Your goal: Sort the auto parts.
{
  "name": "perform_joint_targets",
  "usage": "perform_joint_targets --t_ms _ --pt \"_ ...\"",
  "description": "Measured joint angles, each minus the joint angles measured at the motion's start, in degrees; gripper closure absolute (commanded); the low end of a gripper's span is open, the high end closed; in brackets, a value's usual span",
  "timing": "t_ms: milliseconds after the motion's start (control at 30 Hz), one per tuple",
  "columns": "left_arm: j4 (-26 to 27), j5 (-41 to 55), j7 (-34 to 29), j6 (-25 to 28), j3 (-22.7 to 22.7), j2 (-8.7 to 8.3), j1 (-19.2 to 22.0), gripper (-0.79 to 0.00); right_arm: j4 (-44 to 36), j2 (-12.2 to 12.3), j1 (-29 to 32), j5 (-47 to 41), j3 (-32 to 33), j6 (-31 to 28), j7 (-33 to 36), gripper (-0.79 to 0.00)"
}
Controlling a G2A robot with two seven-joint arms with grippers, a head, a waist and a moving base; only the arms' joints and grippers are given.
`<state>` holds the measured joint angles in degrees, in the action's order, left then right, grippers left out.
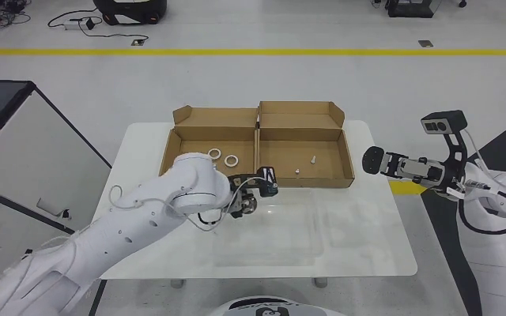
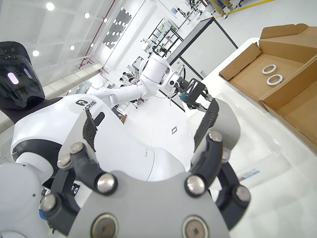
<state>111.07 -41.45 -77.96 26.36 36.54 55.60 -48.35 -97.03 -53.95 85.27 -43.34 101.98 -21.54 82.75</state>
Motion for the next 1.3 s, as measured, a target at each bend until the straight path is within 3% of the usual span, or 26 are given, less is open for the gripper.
perform_joint_targets --t_ms 233,467,633,1033,1300 --pt "2.54 4.12 7.29 7.34 9.05 -4.99 -4.12 0.0 0.0 0.0 0.0 0.0 0.0 0.0 0.0 -0.785" --pt "-1.38 7.36 20.51 20.58 19.19 -9.43 -10.03 0.0 0.0 0.0 0.0 0.0 0.0 0.0 0.0 -0.785" --pt "-5.64 9.36 31.19 30.9 25.36 -11.22 -13.46 0.0 0.0 0.0 0.0 0.0 0.0 0.0 0.0 -0.785" --pt "-6.72 4.92 53.7 31.64 27.28 -14.33 -15.8 0.0 0.0 0.0 0.0 0.0 0.0 0.0 0.0 -0.785" --pt "-8.47 -4.59 75.94 31.64 24.93 -18.08 -15.68 0.0 0.0 0.0 0.0 0.0 0.0 0.0 0.0 -0.785"
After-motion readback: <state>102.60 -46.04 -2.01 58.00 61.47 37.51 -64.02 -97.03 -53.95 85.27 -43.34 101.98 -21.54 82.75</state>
